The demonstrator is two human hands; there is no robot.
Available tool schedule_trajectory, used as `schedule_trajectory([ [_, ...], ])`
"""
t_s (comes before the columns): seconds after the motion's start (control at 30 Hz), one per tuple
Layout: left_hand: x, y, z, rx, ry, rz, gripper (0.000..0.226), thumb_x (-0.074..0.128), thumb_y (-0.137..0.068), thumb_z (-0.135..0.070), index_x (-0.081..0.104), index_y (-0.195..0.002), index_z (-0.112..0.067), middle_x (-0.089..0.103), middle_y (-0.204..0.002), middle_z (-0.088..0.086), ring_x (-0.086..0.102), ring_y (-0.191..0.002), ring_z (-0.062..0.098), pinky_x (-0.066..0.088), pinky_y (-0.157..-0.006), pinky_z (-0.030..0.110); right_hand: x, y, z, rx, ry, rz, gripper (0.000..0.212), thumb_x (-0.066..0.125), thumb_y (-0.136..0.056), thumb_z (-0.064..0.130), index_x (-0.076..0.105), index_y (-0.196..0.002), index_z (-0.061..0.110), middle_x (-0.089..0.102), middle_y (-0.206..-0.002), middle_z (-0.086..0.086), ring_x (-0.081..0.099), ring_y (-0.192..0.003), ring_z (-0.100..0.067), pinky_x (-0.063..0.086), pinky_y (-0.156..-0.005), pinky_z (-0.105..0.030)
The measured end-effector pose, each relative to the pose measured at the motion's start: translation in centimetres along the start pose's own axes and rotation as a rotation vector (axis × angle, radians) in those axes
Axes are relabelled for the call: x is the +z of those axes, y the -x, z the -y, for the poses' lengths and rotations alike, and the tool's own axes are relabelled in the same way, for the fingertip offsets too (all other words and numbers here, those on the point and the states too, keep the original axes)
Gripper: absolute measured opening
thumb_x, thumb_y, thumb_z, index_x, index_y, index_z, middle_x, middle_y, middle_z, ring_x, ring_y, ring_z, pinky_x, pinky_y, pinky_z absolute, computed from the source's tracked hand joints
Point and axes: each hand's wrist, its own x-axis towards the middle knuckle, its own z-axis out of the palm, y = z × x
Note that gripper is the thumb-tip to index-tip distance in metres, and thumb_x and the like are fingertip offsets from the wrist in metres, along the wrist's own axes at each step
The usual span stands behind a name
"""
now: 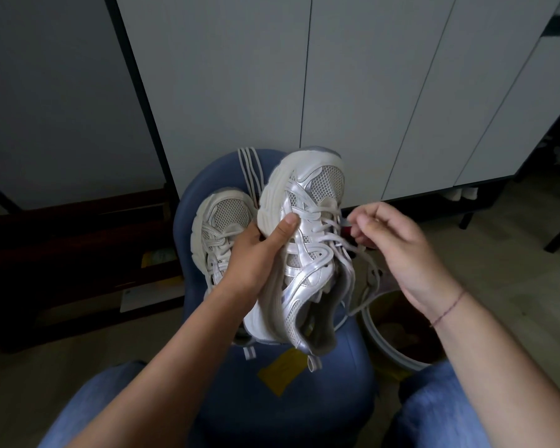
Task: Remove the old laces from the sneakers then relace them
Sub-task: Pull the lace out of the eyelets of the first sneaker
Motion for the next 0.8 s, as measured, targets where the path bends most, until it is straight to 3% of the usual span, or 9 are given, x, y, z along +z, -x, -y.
schedule_trajectory([
  [0.1,0.2,0.0,0.1,0.028,-0.025,-0.013,0.065,0.069,-0.071,-0.053,0.062,-0.126,-0.017,0.075,-0.109,-0.005,0.072,-0.098,0.011,0.056,-0.088,0.029,0.7,0.2,-0.3,-0.146,0.292,0.038,0.045,0.046,-0.085,0.059,0.06,-0.08,0.016,0.059,-0.076,0.0,0.055,-0.074,-0.014,0.045,-0.073,-0.029],
  [0.23,0.2,0.2,0.1,0.066,-0.035,-0.009,0.061,0.068,-0.072,-0.05,0.062,-0.124,-0.018,0.075,-0.107,-0.007,0.071,-0.097,0.007,0.055,-0.081,0.02,1.9,0.1,-0.8,-0.344,0.62,-0.015,0.034,0.06,-0.082,0.05,0.056,-0.071,0.018,0.049,-0.074,0.009,0.048,-0.069,-0.006,0.039,-0.064,-0.019],
  [0.3,0.1,0.1,0.0,0.064,-0.034,-0.001,0.06,0.067,-0.074,-0.049,0.062,-0.125,-0.017,0.075,-0.109,-0.007,0.071,-0.099,0.008,0.055,-0.084,0.023,2.2,0.1,-0.7,-0.259,0.428,0.047,0.024,0.062,-0.084,0.034,0.057,-0.072,0.014,0.05,-0.074,0.009,0.047,-0.068,-0.002,0.039,-0.066,-0.016],
  [0.4,0.1,-0.1,0.0,0.032,0.006,0.011,0.06,0.066,-0.077,-0.05,0.062,-0.127,-0.017,0.074,-0.111,-0.004,0.071,-0.1,0.011,0.055,-0.088,0.027,2.7,0.4,0.3,-0.006,-0.391,0.125,0.016,0.058,-0.087,0.015,0.049,-0.075,0.008,0.055,-0.066,0.006,0.052,-0.066,-0.004,0.046,-0.066,-0.016],
  [0.47,0.1,0.0,-0.1,0.028,0.018,0.008,0.062,0.066,-0.076,-0.052,0.061,-0.128,-0.018,0.074,-0.112,-0.004,0.071,-0.101,0.011,0.055,-0.088,0.028,2.8,0.5,0.5,0.091,-0.716,0.119,0.015,0.05,-0.084,0.012,0.042,-0.073,0.006,0.055,-0.061,0.004,0.055,-0.061,-0.006,0.049,-0.062,-0.017],
  [0.67,-0.3,0.0,-0.2,0.024,0.006,0.022,0.059,0.065,-0.079,-0.051,0.062,-0.127,-0.017,0.074,-0.111,-0.003,0.071,-0.101,0.013,0.055,-0.091,0.031,2.4,0.0,-0.2,0.188,-0.975,0.153,0.034,0.083,-0.066,0.027,0.053,-0.072,0.011,0.047,-0.072,-0.002,0.053,-0.07,-0.014,0.052,-0.074,-0.027],
  [0.8,-0.7,-0.2,-0.3,-0.008,0.024,0.034,0.05,0.061,-0.089,-0.044,0.061,-0.129,-0.014,0.074,-0.112,0.001,0.072,-0.1,0.015,0.058,-0.086,0.026,1.2,-0.5,0.9,0.194,-1.039,0.057,0.026,0.055,-0.085,0.026,0.051,-0.06,0.018,0.039,-0.07,0.002,0.041,-0.067,-0.011,0.039,-0.081,-0.027],
])
